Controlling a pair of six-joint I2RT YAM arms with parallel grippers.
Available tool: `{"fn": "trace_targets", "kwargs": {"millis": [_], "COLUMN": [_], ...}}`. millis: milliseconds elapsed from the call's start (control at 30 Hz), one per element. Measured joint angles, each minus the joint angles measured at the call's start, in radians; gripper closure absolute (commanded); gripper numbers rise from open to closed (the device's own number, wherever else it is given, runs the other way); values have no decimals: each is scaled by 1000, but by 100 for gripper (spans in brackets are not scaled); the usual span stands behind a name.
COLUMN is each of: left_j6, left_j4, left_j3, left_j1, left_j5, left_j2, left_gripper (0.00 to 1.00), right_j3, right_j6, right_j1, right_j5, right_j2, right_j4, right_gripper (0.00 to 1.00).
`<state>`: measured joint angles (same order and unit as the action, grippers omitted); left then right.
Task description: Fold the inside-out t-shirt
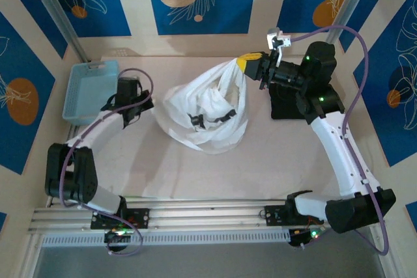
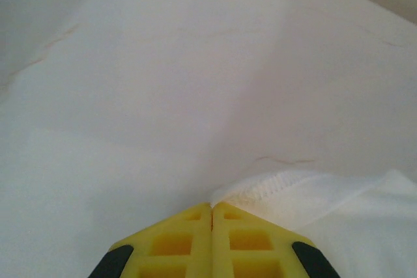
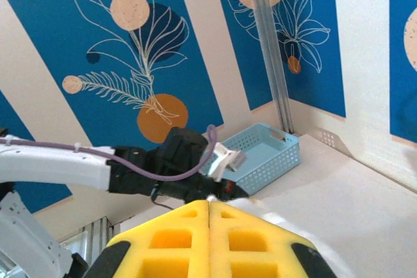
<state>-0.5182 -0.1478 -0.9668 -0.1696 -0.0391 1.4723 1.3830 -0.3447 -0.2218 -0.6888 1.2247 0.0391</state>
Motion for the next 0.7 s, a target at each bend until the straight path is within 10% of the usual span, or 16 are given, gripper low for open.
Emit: {"fn": "trace_targets", "kwargs": {"millis": [233,400,700], "left_j6": [-4,-2,5], "left_j4": [-18,-31,-43], "left_j3": [113,122,125], "left_j1": [41,45,-170], "left_j5": [-66,-47,33], "left_j2": [-29,-75,-398], "left_gripper": [97,38,29], "right_j3": [23,53,55], "right_j6": [-46,-64,-66], "right_j1": [-17,-89,-203], "right_j5": [45,116,227], "right_j2": [81,107,126], "right_j4": [46,111,192], "right_gripper": [100,100,100]}}
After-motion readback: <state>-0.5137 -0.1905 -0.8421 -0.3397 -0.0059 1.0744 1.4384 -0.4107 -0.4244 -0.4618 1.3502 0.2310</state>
